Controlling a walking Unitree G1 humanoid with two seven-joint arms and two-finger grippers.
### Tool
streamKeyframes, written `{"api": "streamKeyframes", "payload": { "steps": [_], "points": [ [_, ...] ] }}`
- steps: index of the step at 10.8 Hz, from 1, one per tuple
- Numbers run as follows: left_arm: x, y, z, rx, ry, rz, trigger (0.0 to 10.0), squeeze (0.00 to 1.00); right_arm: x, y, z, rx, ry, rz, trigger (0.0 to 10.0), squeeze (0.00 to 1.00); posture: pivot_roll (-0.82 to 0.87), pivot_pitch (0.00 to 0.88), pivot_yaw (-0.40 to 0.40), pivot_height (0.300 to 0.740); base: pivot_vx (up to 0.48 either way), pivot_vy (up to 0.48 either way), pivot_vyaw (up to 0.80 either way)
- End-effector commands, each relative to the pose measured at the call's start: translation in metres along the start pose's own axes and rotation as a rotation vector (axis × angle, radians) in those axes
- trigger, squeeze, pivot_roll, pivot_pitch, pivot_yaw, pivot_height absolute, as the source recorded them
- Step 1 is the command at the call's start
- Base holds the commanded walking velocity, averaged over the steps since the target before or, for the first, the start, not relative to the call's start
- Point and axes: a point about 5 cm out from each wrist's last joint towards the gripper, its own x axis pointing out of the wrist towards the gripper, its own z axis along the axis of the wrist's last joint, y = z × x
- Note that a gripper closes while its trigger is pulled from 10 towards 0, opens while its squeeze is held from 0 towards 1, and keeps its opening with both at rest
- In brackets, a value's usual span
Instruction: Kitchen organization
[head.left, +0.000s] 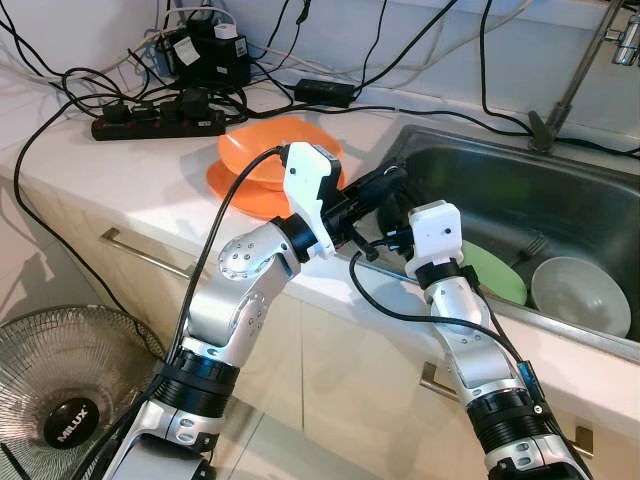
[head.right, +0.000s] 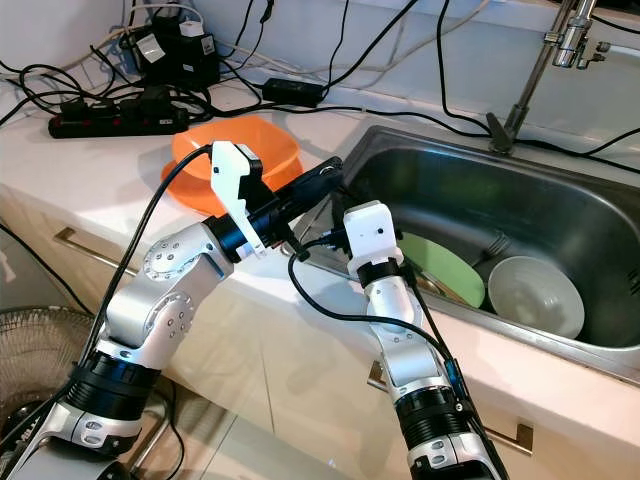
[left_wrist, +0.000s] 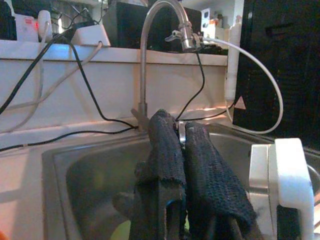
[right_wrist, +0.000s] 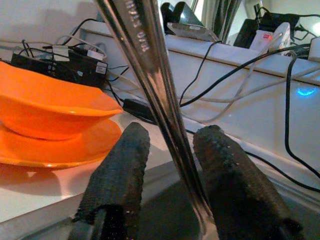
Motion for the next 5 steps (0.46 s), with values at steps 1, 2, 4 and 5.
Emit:
{"api": "streamKeyframes", "payload": {
  "steps": [1,2,4,5],
  "points": [
    [-0.0019,-0.0002,0.0016,0.018,-0.002,0.002,10.0,0.00,0.0043,-0.0008,0.0028,-0.005,-0.010,-0.004,0.0,0.00,0.20,0.000,0.013,0.740,0.000,0.000,0.00],
    [-0.0027,0.0006,0.0004,0.025,0.007,0.008,10.0,0.00,0.0044,-0.0016,0.0028,-0.005,-0.011,-0.005,0.0,0.00,0.20,0.000,0.013,0.740,0.000,0.000,0.00],
    [-0.0025,0.0009,0.0006,0.031,0.010,0.009,10.0,0.00,0.0048,-0.0015,0.0032,-0.003,-0.013,-0.005,0.0,0.00,0.20,0.001,0.014,0.740,0.000,0.000,0.00],
    [-0.0023,0.0014,0.0008,0.035,0.010,0.010,10.0,0.00,0.0047,-0.0012,0.0034,-0.002,-0.013,-0.004,0.0,0.00,0.20,0.002,0.015,0.740,0.000,0.000,0.00]
  ]
}}
